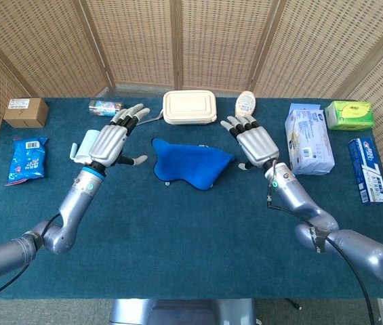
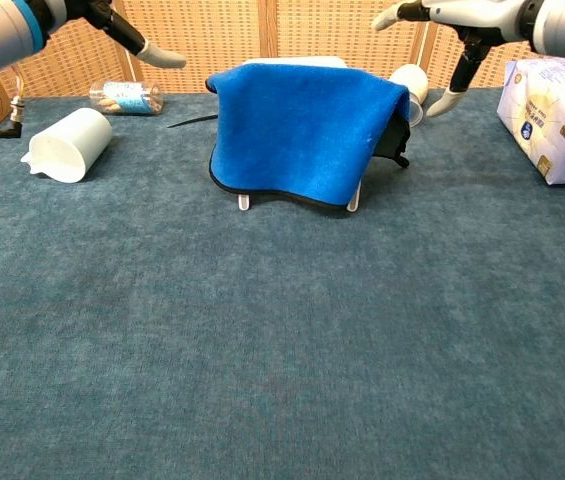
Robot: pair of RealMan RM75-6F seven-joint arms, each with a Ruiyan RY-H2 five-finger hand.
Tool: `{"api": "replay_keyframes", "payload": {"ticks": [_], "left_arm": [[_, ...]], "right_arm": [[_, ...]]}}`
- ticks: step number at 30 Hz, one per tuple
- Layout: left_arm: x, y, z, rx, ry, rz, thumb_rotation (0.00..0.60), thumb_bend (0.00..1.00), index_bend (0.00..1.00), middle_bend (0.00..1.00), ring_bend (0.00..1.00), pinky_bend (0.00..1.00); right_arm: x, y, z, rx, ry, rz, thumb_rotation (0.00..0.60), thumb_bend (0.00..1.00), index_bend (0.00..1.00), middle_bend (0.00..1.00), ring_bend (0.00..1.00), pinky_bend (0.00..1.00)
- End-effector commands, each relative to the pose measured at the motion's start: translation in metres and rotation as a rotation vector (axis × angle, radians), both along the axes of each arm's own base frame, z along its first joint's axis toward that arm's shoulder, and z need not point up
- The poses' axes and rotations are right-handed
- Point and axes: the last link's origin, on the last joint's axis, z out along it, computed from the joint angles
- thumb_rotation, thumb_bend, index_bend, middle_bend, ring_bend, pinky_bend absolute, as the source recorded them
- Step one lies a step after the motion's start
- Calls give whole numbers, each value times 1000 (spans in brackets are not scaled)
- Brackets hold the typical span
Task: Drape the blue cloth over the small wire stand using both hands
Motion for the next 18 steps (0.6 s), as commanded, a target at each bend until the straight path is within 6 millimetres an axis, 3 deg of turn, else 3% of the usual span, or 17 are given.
{"api": "replay_keyframes", "payload": {"ticks": [1,8,18], "left_arm": [[-9,-6,9,3,-3,16,600,285,0,0,0,0],[-24,-23,26,11,-22,44,600,286,1,0,0,0],[-56,-63,53,27,-103,133,600,285,17,0,0,0]], "right_arm": [[-6,5,7,-7,-13,-8,600,0,0,0,0,0],[-17,19,21,-23,-40,-22,600,0,0,0,0,0],[-38,49,50,-66,-123,-60,600,0,0,0,0,0]]}}
